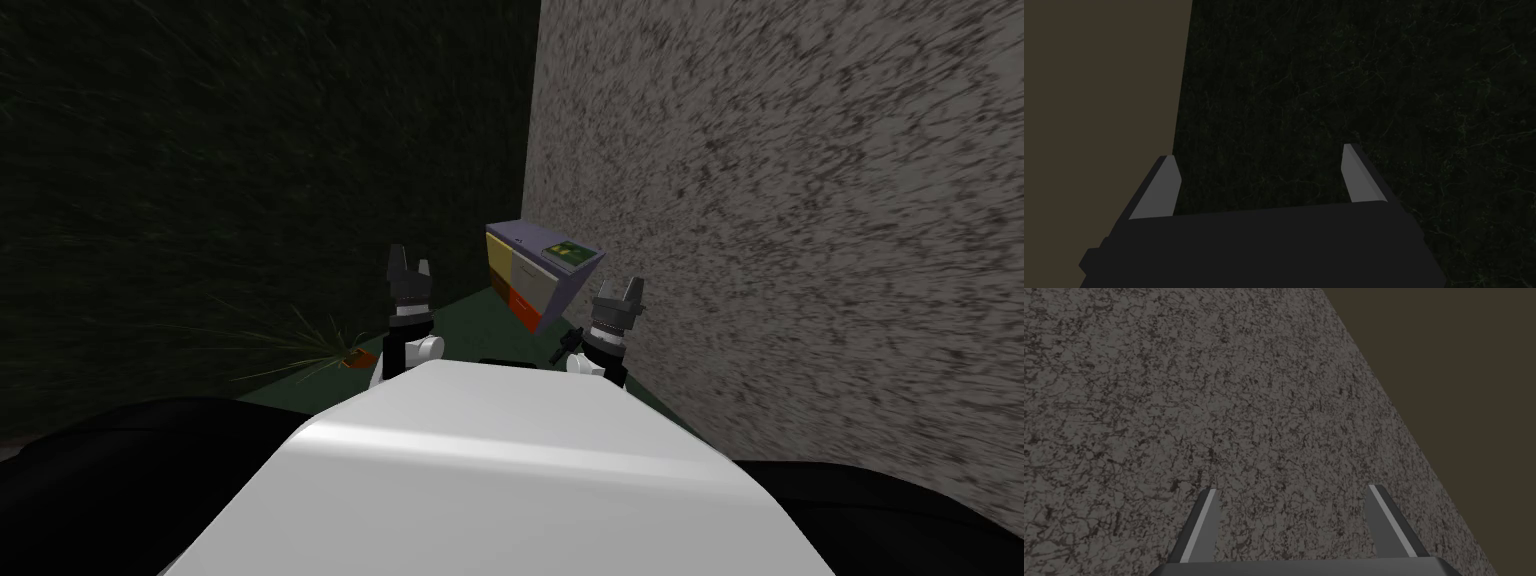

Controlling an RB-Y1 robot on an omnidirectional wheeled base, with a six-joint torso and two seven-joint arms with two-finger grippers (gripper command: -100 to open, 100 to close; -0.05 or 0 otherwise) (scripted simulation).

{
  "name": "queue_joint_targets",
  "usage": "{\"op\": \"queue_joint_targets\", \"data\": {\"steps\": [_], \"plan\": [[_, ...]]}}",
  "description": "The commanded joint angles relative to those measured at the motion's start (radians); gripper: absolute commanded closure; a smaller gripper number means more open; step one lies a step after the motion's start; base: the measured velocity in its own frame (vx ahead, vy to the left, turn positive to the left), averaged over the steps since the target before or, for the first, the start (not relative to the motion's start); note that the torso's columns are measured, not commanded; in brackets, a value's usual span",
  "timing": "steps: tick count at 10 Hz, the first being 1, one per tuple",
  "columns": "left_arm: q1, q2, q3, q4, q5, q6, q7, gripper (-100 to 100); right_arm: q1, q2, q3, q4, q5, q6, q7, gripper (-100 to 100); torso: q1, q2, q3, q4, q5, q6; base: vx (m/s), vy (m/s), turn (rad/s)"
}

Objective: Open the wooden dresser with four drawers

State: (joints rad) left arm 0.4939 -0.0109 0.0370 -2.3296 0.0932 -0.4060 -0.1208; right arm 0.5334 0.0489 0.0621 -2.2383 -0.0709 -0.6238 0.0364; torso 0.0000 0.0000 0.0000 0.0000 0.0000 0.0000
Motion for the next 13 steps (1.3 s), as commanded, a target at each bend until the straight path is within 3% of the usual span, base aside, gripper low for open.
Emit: {"op": "queue_joint_targets", "data": {"steps": [1, 9, 10, 13], "plan": [[0.0, 0.0, 0.0, 0.0, 0.0, 0.0, 0.0, 0, 0.0, 0.0, 0.0, 0.0, 0.0, 0.0, 0.0, 0, 0.0, 0.04, -0.082, 0.041, 0.0, 0.0, 0.0, 0.0, 0.0], [0.0, 0.0, 0.0, 0.0, 0.0, 0.0, 0.0, 0, 0.0, 0.0, 0.0, 0.0, 0.0, 0.0, 0.0, 0, 0.0, 0.618, -1.234, 0.617, 0.0, 0.0, 0.0, 0.0, 0.0], [0.0, 0.0, 0.0, 0.0, 0.0, 0.0, 0.0, 0, 0.004, -0.05, -0.008, -0.001, 0.014, -0.003, 0.003, -100, 0.0, 0.691, -1.382, 0.691, 0.0, 0.0, 0.016, 0.005, 0.041], [0.0, 0.0, 0.0, 0.0, 0.0, 0.0, 0.0, 0, 0.021, -0.14, -0.039, -0.004, 0.071, -0.018, 0.013, -100, 0.0, 0.736, -1.476, 0.736, 0.0, 0.0, 0.039, 0.012, 0.067]]}}
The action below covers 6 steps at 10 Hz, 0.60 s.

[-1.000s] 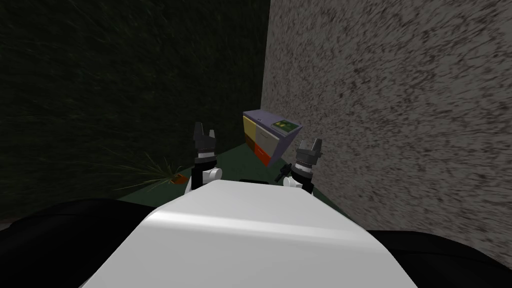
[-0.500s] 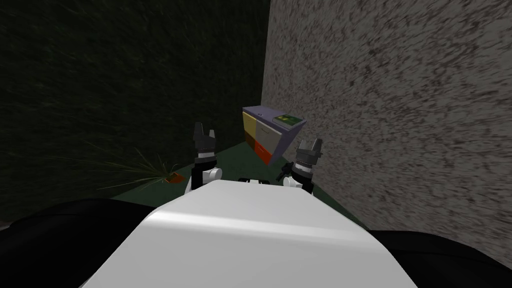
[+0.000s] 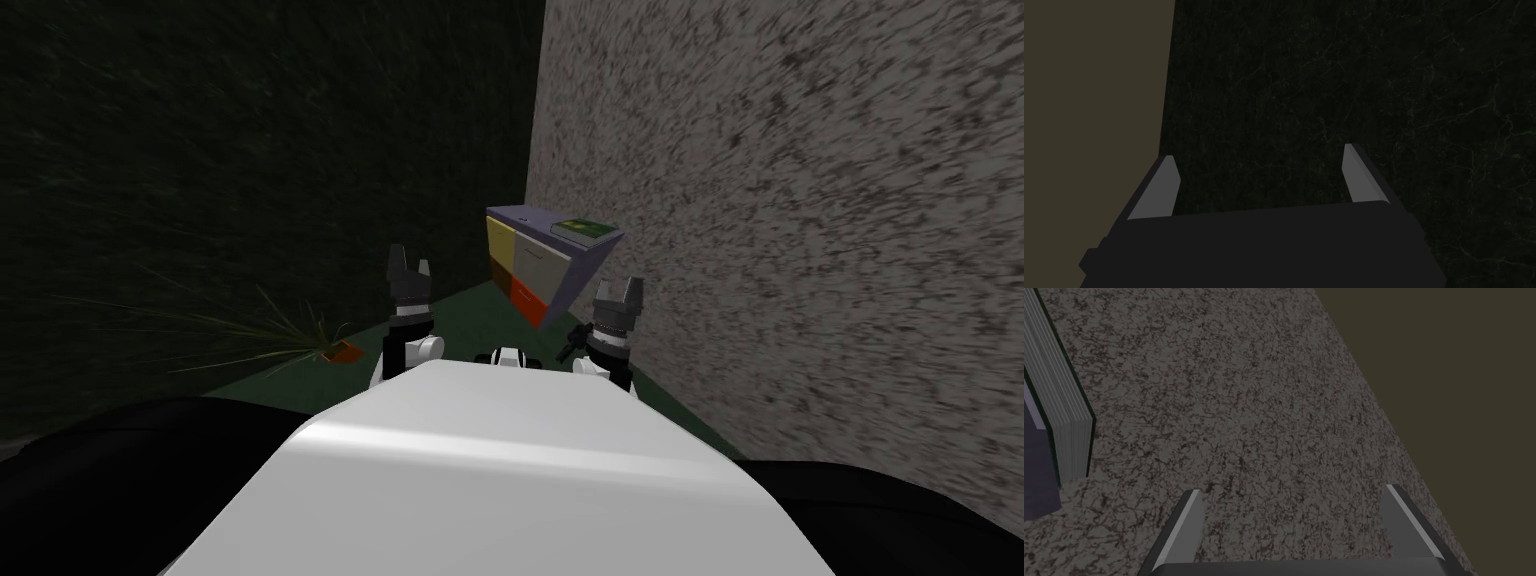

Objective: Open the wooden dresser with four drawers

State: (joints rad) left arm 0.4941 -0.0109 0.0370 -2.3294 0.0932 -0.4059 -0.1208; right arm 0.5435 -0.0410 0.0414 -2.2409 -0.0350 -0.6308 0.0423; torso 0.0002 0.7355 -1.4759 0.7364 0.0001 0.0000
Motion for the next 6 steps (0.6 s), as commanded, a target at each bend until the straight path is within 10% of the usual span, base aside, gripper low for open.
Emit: {"op": "queue_joint_targets", "data": {"steps": [1, 6], "plan": [[0.0, 0.0, 0.0, 0.0, 0.0, 0.0, 0.0, 0, 0.019, -0.079, -0.034, -0.003, 0.063, -0.018, 0.012, -100, 0.001, 0.001, -0.001, 0.001, 0.0, 0.0, 0.06, 0.028, 0.099], [0.0, 0.0, 0.0, 0.0, 0.0, 0.0, 0.0, 0, 0.065, -0.148, -0.115, -0.02, 0.207, -0.057, 0.039, -100, -0.001, 0.004, 0.001, 0.002, 0.0, 0.0, 0.077, 0.02, 0.101]]}}
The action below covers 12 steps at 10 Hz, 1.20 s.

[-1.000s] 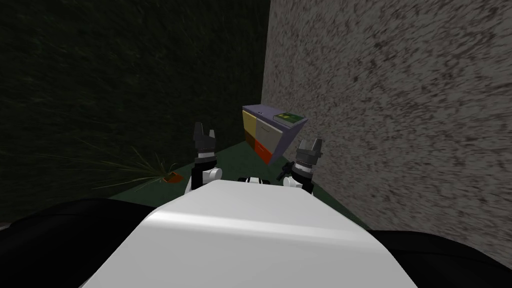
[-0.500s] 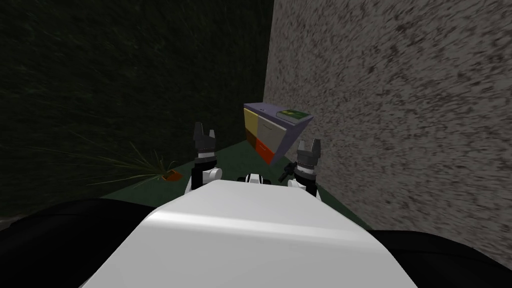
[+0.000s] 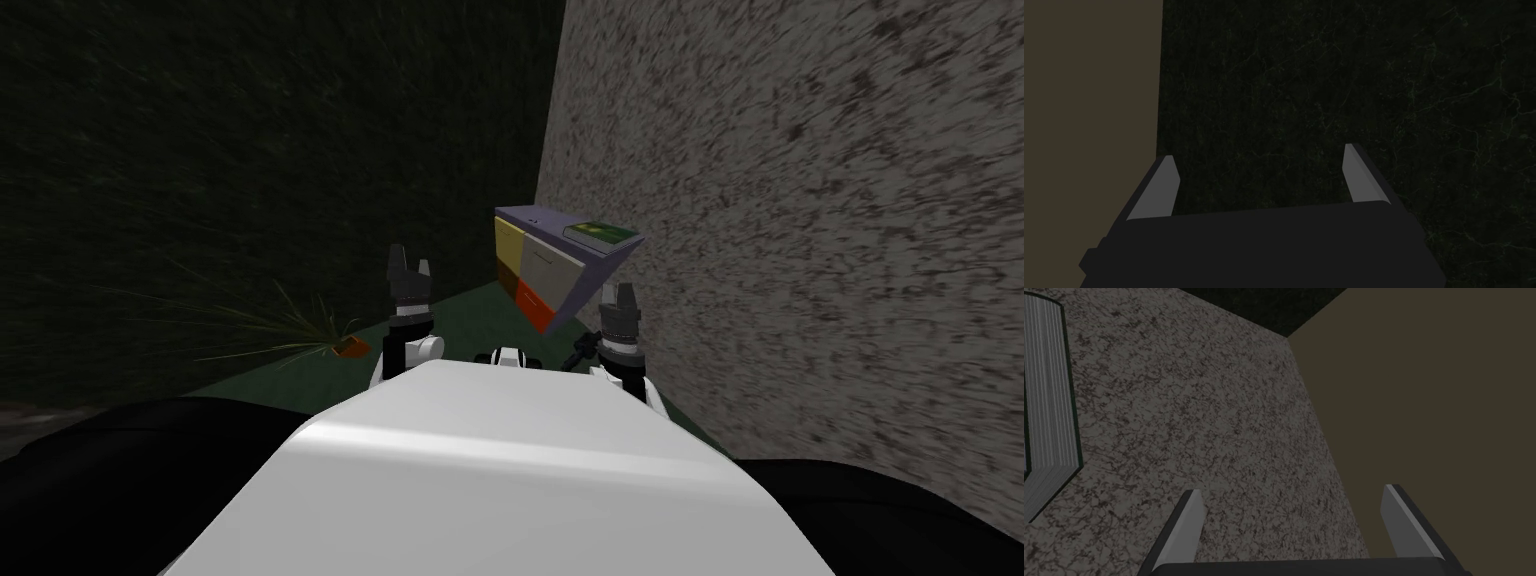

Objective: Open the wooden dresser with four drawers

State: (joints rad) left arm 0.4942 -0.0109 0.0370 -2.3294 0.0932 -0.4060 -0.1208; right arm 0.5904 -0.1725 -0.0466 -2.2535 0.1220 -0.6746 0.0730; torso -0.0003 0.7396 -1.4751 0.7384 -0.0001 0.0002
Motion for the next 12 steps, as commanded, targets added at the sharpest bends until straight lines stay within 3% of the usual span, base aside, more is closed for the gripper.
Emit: {"op": "queue_joint_targets", "data": {"steps": [1, 6, 9, 10, 11, 12], "plan": [[0.0, 0.0, 0.0, 0.0, 0.0, 0.0, 0.0, 0, 0.032, -0.027, -0.051, -0.014, 0.079, -0.026, 0.017, -100, 0.001, 0.0, 0.0, 0.0, 0.0, 0.0, 0.085, 0.024, 0.132], [0.0, 0.0, 0.0, 0.0, 0.0, 0.0, 0.0, 0, 0.062, -0.041, -0.103, -0.028, 0.191, -0.052, 0.034, -100, 0.001, -0.001, -0.001, 0.0, 0.0, 0.0, 0.059, 0.014, 0.081], [0.0, 0.0, 0.0, 0.0, 0.0, 0.0, 0.0, 0, 0.095, -0.051, -0.159, -0.045, 0.281, -0.081, 0.053, -100, 0.0, -0.002, -0.001, 0.0, 0.0, 0.0, 0.066, 0.014, 0.104], [0.0, 0.0, 0.0, 0.0, 0.0, 0.0, 0.0, 0, 0.095, -0.051, -0.159, -0.045, 0.292, -0.081, 0.053, -100, 0.0, -0.002, -0.001, -0.001, 0.0, 0.0, 0.066, -0.006, 0.061], [0.0, 0.0, 0.0, 0.0, 0.0, 0.0, 0.0, 0, 0.112, -0.054, -0.188, -0.053, 0.332, -0.095, 0.062, -100, -0.001, -0.002, -0.001, 0.0, 0.0, 0.0, 0.073, 0.001, 0.129], [0.0, 0.0, 0.0, 0.0, 0.0, 0.0, 0.0, 0, 0.112, -0.054, -0.188, -0.053, 0.345, -0.095, 0.062, -100, 0.0, -0.002, -0.001, 0.0, 0.0, 0.0, 0.062, 0.005, 0.059]]}}
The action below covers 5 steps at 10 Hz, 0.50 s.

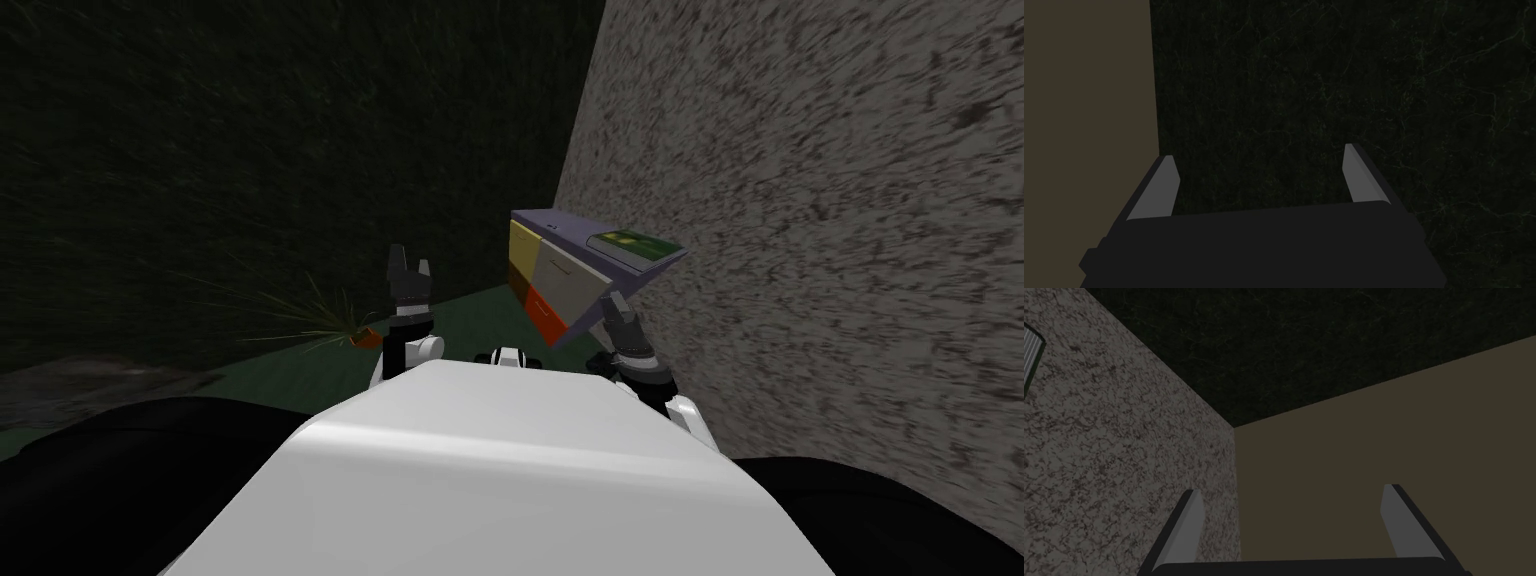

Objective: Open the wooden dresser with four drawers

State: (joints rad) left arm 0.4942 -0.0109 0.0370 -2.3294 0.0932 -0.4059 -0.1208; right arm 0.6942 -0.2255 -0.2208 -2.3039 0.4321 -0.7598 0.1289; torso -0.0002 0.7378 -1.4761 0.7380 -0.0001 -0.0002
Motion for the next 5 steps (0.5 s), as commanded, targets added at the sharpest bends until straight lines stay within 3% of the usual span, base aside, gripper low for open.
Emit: {"op": "queue_joint_targets", "data": {"steps": [1, 4, 5], "plan": [[0.0, 0.0, 0.0, 0.0, 0.0, 0.0, 0.0, 0, 0.025, -0.004, -0.044, -0.01, 0.072, -0.025, 0.016, -100, 0.001, 0.001, 0.0, 0.0, 0.0, 0.0, 0.08, 0.016, 0.102], [0.0, 0.0, 0.0, 0.0, 0.0, 0.0, 0.0, 0, 0.042, -0.007, -0.073, -0.018, 0.142, -0.039, 0.026, -100, 0.0, 0.0, 0.0, 0.0, 0.0, 0.0, 0.065, 0.008, 0.09], [0.0, 0.0, 0.0, 0.0, 0.0, 0.0, 0.0, 0, 0.059, -0.009, -0.103, -0.025, 0.177, -0.053, 0.037, -100, 0.0, 0.001, 0.0, 0.0, 0.0, 0.0, 0.077, 0.004, 0.127]]}}
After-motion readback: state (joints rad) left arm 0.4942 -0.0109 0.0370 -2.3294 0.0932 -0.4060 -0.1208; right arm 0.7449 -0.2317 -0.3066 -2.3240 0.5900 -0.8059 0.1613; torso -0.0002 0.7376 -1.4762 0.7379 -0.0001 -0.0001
